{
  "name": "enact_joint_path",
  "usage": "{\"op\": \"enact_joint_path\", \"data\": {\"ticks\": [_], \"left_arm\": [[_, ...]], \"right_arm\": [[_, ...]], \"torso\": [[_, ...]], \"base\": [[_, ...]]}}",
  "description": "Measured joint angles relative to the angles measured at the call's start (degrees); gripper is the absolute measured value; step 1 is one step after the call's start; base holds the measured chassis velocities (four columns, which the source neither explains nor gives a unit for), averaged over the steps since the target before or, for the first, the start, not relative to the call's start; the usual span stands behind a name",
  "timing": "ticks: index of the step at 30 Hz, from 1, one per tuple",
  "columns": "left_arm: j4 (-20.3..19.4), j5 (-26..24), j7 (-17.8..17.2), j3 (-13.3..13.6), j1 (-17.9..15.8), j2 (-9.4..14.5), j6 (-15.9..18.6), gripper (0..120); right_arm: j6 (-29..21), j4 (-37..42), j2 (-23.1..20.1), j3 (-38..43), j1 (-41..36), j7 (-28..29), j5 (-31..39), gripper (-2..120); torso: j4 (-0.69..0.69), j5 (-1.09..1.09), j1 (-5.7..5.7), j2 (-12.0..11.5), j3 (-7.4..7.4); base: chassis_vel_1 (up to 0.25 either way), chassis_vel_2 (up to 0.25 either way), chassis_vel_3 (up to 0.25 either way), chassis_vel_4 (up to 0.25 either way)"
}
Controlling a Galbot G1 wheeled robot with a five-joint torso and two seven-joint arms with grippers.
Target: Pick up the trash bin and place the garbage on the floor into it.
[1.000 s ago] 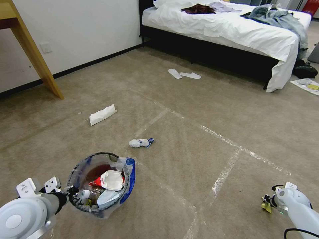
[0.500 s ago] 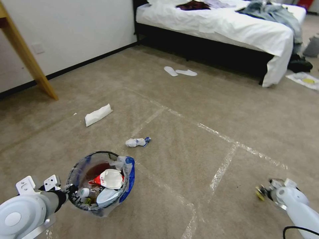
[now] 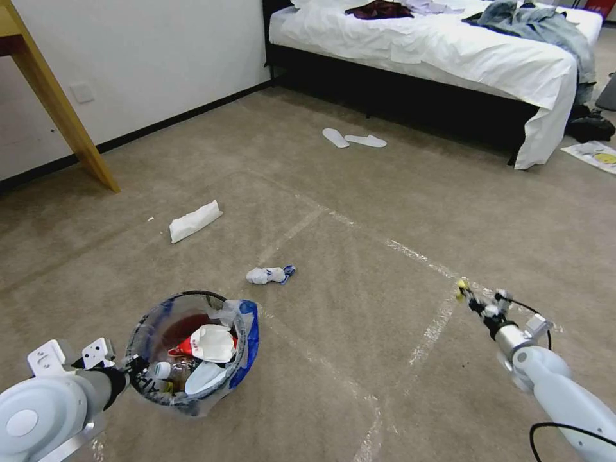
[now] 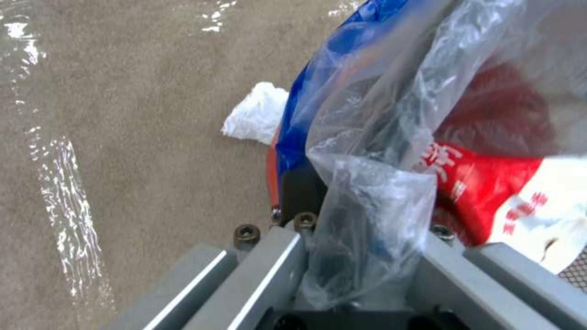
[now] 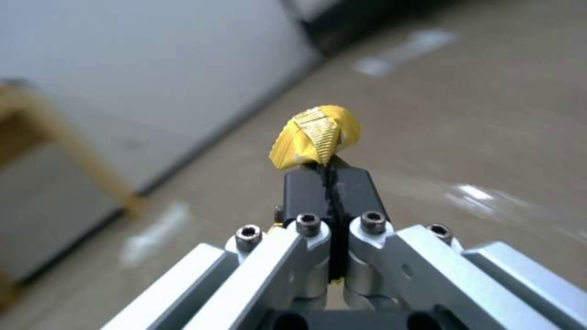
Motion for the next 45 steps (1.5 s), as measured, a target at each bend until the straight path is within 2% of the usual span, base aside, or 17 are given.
{"op": "enact_joint_path", "data": {"ticks": [2, 13, 20, 33, 36, 45], "left_arm": [[-0.12, -0.20, -0.07, -0.01, -0.20, 0.00, -0.16, 0], [-0.37, -1.14, -0.37, -1.01, -0.62, 0.04, -0.67, 0], [-0.84, -1.26, -0.38, -1.40, -0.58, -0.52, -1.11, 0], [-0.24, -1.27, -0.41, -1.65, -0.95, -0.87, -1.57, 0], [0.14, -1.19, -0.38, -1.91, -1.03, -1.04, -1.73, 0], [0.54, -1.06, -0.28, -1.92, -1.31, -1.49, -1.73, 0]], "right_arm": [[1.23, 3.17, -0.01, -1.15, 1.67, -3.28, -0.20, 0], [2.23, 17.69, -0.46, -6.80, 9.93, -9.07, -1.40, 0], [3.14, 20.96, 0.65, -11.81, 15.64, -12.05, -3.34, 0], [3.49, 26.82, 3.62, -21.90, 24.17, -12.98, -4.39, 0], [3.01, 30.11, 5.41, -25.76, 29.12, -12.06, -5.24, 0], [1.95, 33.60, 9.18, -30.49, 34.73, -10.87, -5.41, 0]], "torso": [[-0.01, -0.05, 0.00, 0.00, 0.00], [-0.02, -0.05, -0.01, 0.01, 0.00], [-0.01, -0.04, -0.01, 0.02, 0.00], [-0.01, -0.05, -0.01, 0.02, 0.00], [0.00, -0.06, -0.01, 0.02, 0.00], [-0.01, -0.06, -0.01, 0.02, 0.00]], "base": [[0.000, 0.000, 0.000, 0.000], [0.000, 0.000, 0.000, 0.000], [0.000, 0.000, 0.000, 0.000], [0.000, 0.000, 0.000, 0.000], [0.000, 0.000, 0.000, 0.000], [0.000, 0.000, 0.000, 0.000]]}}
